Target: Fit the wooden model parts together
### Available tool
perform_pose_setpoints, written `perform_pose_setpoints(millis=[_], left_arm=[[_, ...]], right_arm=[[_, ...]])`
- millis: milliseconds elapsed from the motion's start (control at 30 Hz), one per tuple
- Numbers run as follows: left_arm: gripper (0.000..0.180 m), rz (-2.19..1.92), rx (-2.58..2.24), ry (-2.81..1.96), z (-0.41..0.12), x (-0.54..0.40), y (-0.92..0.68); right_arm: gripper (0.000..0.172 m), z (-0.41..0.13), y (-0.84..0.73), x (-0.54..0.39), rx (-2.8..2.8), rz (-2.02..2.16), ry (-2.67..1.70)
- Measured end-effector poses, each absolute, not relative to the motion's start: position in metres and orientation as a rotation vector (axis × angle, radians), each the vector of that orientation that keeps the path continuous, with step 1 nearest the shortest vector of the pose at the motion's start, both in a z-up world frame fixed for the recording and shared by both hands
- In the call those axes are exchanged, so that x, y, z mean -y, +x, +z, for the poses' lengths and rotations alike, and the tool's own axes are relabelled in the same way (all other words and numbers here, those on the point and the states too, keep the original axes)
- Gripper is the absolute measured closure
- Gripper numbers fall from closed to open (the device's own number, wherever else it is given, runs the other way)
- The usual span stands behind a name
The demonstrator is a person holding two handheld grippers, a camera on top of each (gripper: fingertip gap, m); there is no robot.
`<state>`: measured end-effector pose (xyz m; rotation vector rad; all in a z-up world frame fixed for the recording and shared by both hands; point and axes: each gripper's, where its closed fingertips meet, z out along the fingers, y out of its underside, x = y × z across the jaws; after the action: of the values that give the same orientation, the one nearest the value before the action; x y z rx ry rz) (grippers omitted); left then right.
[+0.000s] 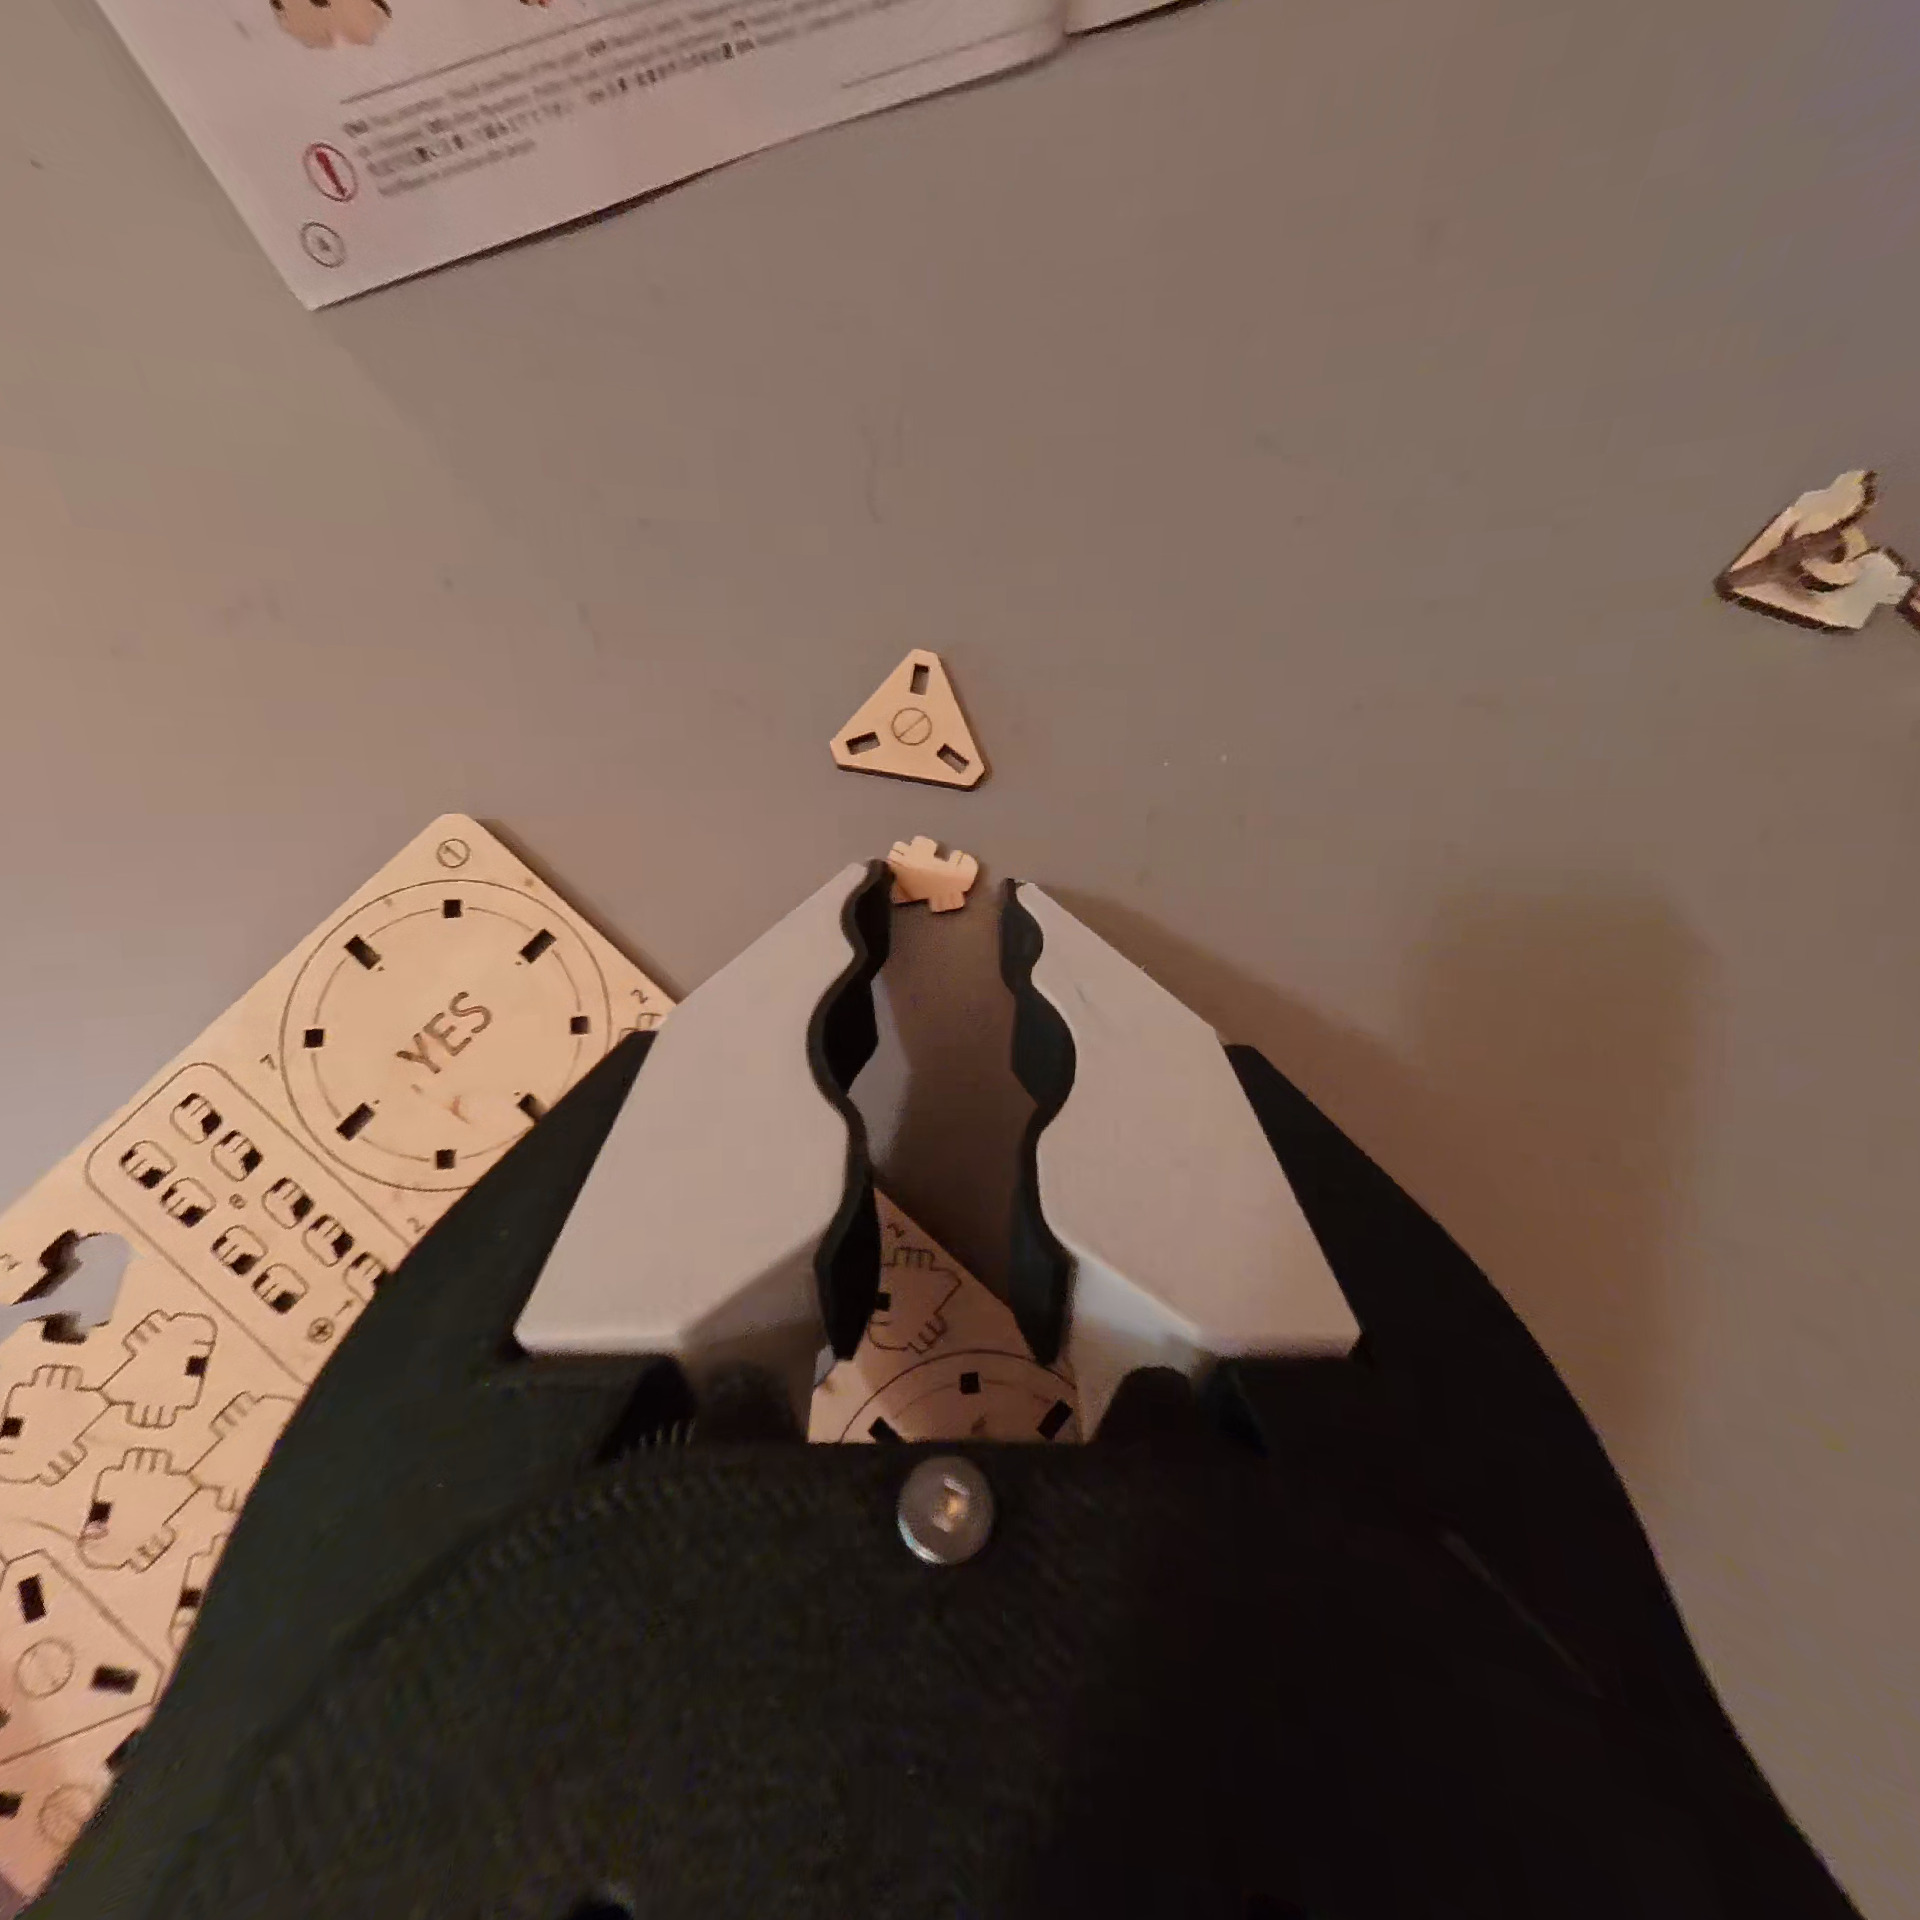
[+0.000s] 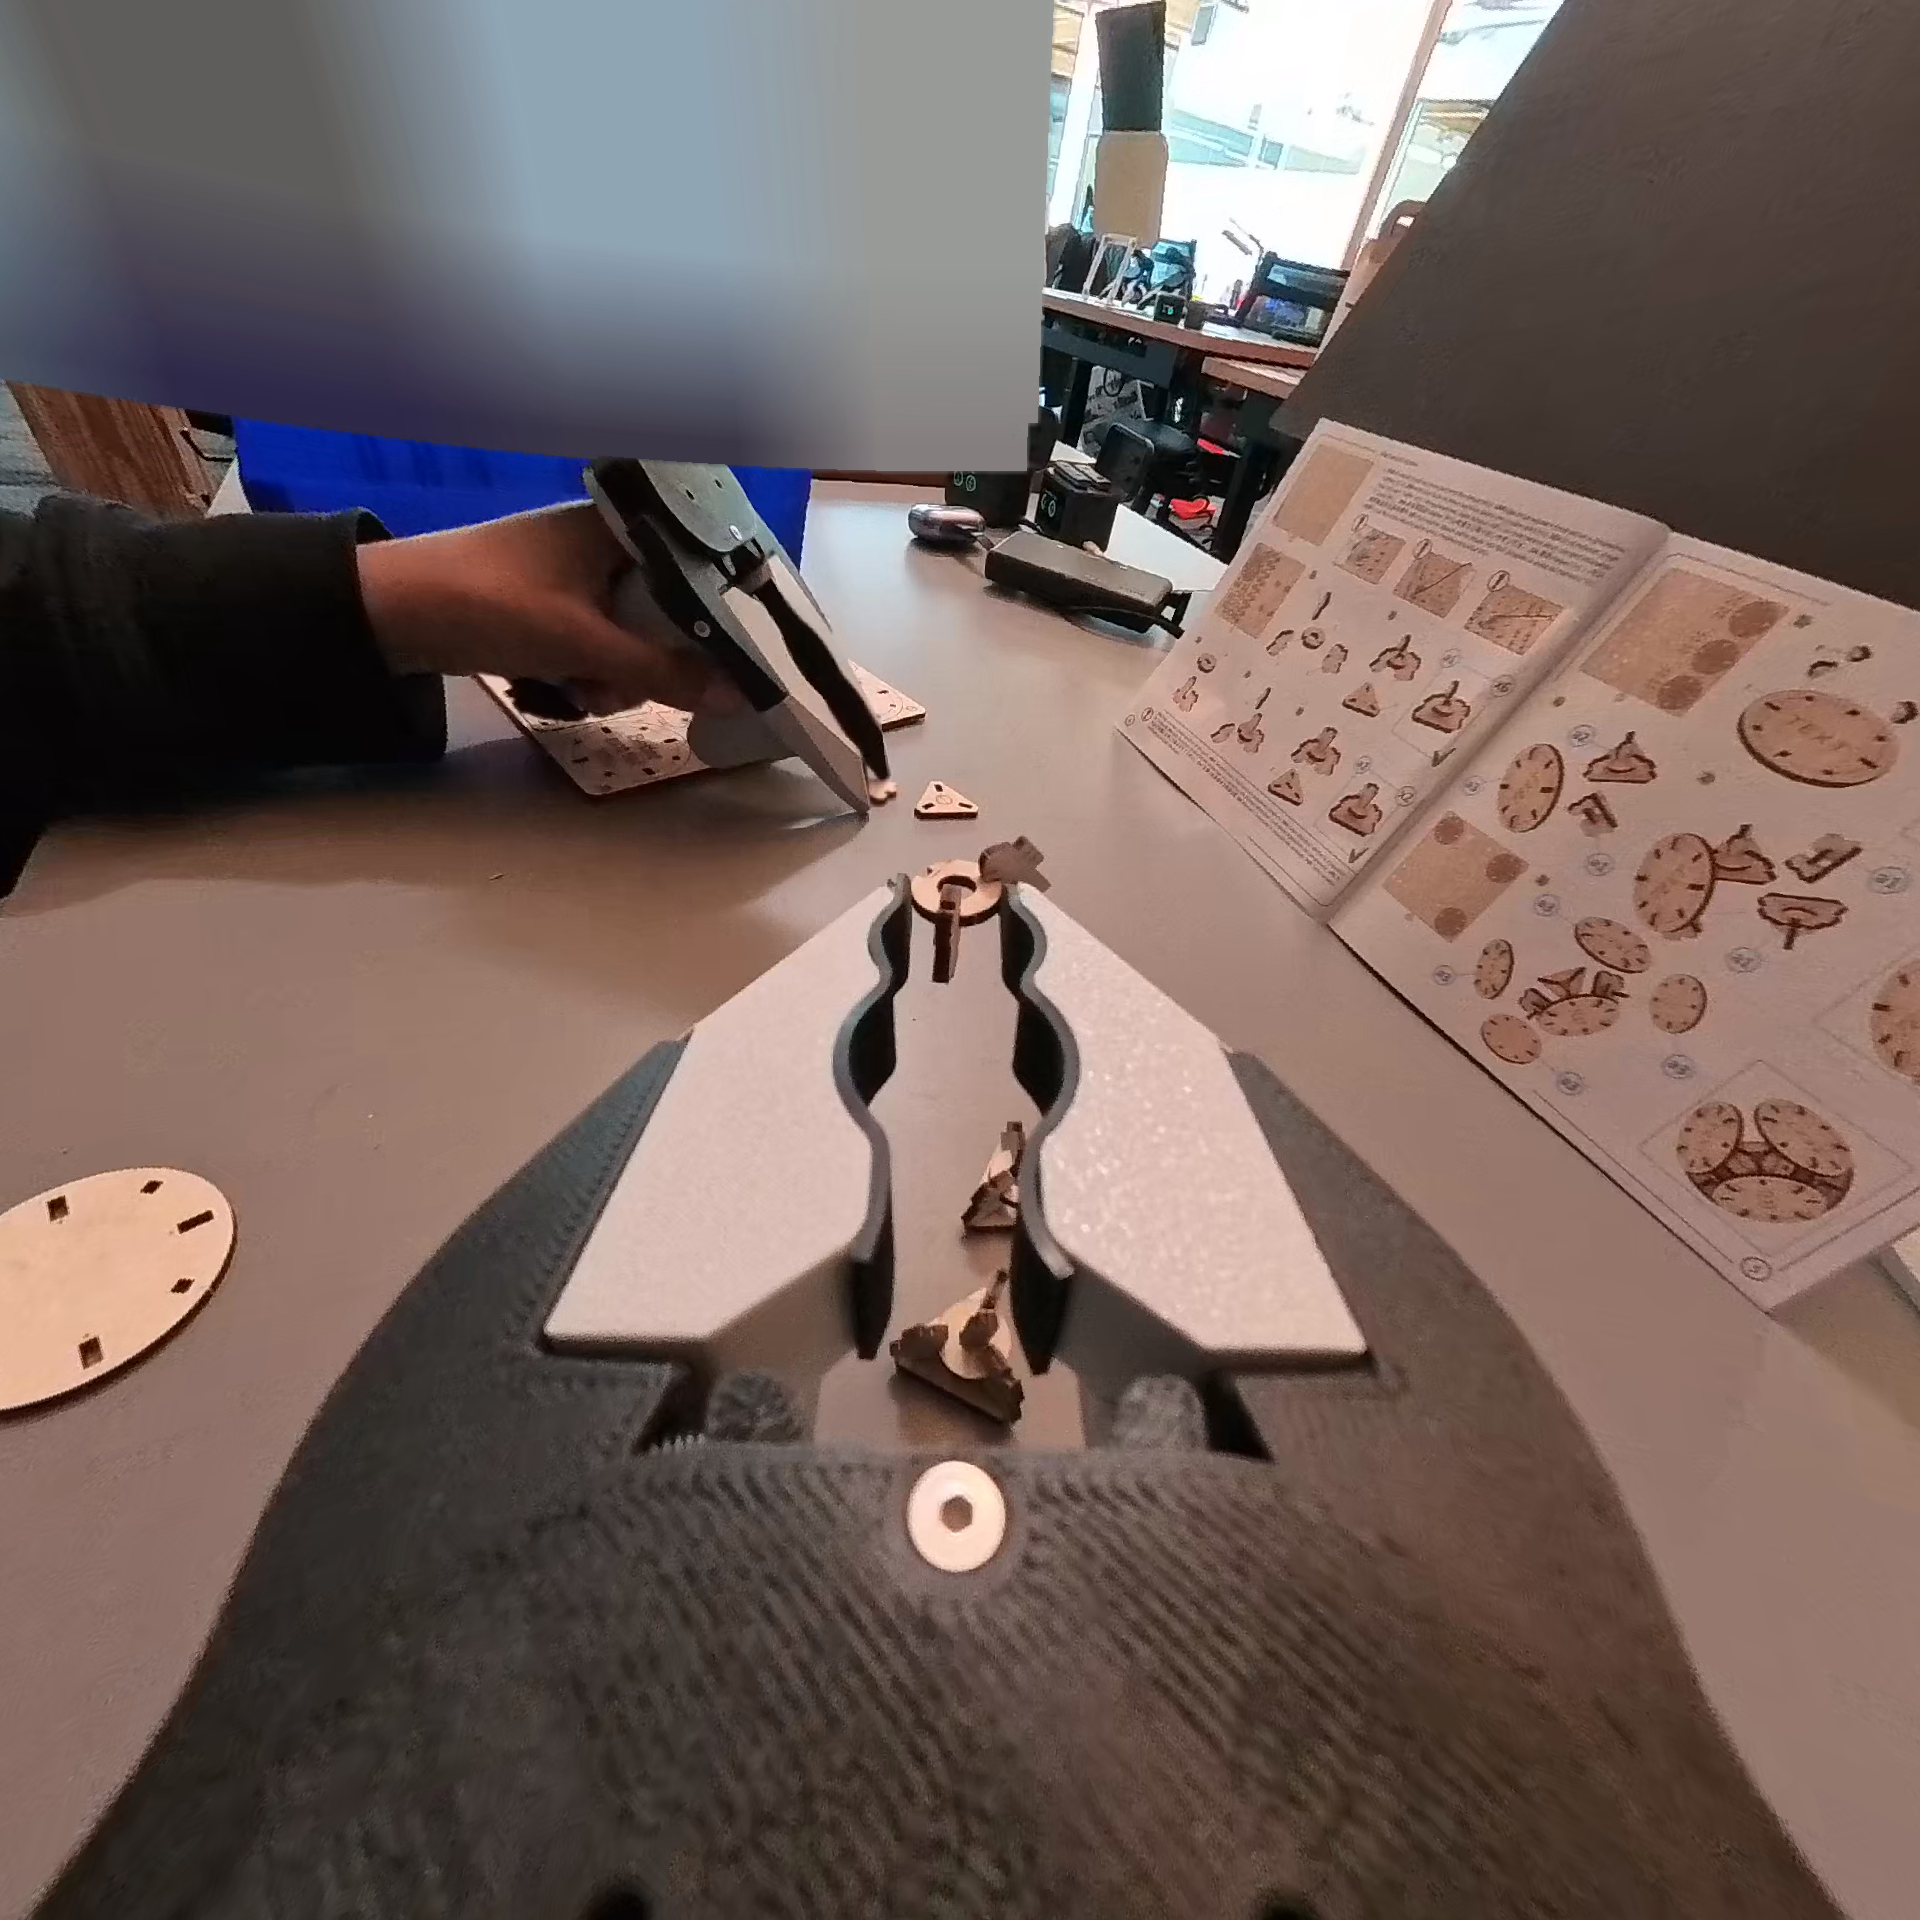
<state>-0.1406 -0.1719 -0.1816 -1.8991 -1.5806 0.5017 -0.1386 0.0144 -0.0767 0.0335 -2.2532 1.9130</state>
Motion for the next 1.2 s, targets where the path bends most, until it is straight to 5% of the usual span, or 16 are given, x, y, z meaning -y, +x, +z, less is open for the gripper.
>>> perform_pose_setpoints(millis=[733, 1200], left_arm=[[0.168, -0.472, 0.949, -1.417, -0.100, 0.014, -0.099], [0.168, -0.697, 0.848, -1.262, -0.086, -0.003, -0.087]], right_arm=[[0.157, -0.087, -0.106, -0.004, 2.082, 1.663, 0.476], [0.156, -0.083, -0.099, -0.003, 2.088, 1.768, 0.461]])
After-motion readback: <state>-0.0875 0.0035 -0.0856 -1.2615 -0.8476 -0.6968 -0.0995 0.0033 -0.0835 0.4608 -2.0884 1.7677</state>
